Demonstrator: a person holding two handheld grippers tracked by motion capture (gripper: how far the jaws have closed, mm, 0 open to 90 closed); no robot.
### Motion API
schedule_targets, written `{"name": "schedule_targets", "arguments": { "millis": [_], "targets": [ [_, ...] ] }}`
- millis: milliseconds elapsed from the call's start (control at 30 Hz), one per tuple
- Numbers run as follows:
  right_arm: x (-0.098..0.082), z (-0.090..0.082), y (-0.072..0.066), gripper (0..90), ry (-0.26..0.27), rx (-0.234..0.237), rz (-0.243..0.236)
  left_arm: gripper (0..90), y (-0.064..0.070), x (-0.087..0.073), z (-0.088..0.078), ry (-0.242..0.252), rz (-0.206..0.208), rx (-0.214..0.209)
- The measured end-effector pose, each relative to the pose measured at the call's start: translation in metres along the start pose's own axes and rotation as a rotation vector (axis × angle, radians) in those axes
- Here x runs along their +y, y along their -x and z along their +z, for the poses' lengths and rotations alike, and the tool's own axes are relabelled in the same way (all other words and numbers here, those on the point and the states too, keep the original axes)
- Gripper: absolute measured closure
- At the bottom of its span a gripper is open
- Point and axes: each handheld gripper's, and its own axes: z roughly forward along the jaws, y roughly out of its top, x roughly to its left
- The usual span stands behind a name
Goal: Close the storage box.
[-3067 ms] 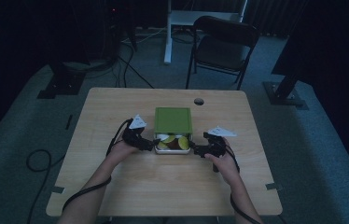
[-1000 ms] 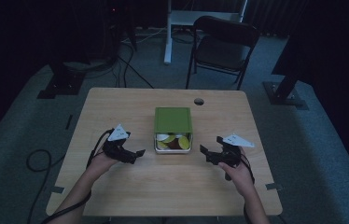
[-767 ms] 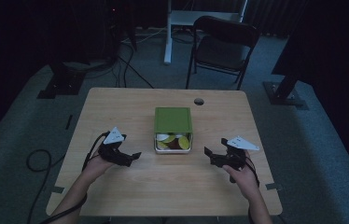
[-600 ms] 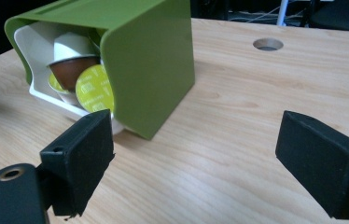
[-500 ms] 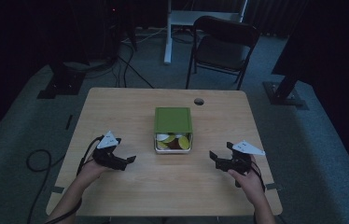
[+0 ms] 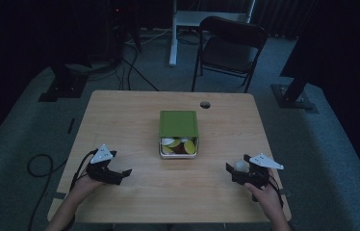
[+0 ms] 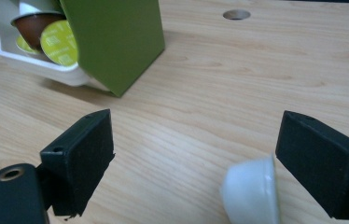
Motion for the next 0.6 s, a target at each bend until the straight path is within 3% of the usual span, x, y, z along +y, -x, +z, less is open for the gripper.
{"name": "schedule_targets", "arguments": {
  "millis": [600],
  "targets": [
    [-0.036,-0.009,0.014,10.9,-0.088,-0.045,-0.005,0.6,-0.001,-0.037,-0.017,-0.035,-0.032,0.039]
  ]
}}
